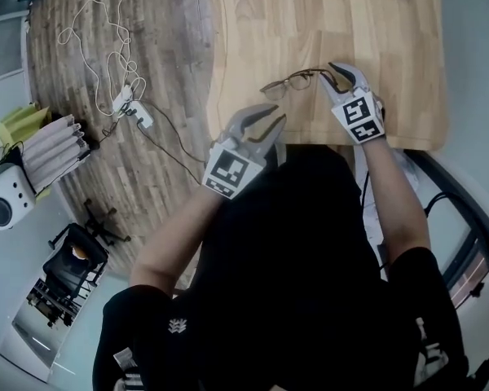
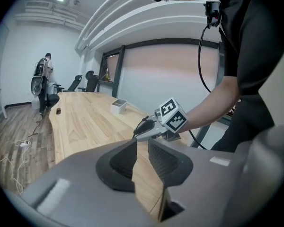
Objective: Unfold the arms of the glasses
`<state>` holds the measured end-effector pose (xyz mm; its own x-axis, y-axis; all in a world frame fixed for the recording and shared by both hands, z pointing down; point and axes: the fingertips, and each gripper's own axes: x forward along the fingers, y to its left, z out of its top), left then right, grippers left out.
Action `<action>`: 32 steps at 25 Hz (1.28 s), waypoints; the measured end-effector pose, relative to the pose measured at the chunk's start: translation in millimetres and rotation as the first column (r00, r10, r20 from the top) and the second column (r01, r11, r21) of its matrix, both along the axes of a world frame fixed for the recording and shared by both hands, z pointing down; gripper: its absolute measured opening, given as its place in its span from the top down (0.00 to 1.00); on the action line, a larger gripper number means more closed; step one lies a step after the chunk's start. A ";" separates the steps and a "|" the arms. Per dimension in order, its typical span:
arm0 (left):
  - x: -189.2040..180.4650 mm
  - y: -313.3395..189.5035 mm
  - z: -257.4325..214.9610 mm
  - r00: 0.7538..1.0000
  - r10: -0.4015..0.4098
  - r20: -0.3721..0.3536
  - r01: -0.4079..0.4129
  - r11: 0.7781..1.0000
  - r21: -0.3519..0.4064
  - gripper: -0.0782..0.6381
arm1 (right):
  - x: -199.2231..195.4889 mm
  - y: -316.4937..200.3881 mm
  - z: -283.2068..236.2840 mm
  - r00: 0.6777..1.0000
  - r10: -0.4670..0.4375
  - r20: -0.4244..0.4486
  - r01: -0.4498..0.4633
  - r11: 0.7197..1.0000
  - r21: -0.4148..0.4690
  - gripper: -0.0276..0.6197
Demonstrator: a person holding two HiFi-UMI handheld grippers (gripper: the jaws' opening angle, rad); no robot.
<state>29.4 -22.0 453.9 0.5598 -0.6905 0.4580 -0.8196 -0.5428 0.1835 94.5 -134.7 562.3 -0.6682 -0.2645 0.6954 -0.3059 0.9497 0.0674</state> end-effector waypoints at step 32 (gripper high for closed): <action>1.7 -57.6 138.1 0.959 0.166 0.230 -0.115 0.969 -0.218 0.79 | 27.5 111.0 -9.0 0.958 0.281 0.047 -0.270 0.949 -0.161 0.78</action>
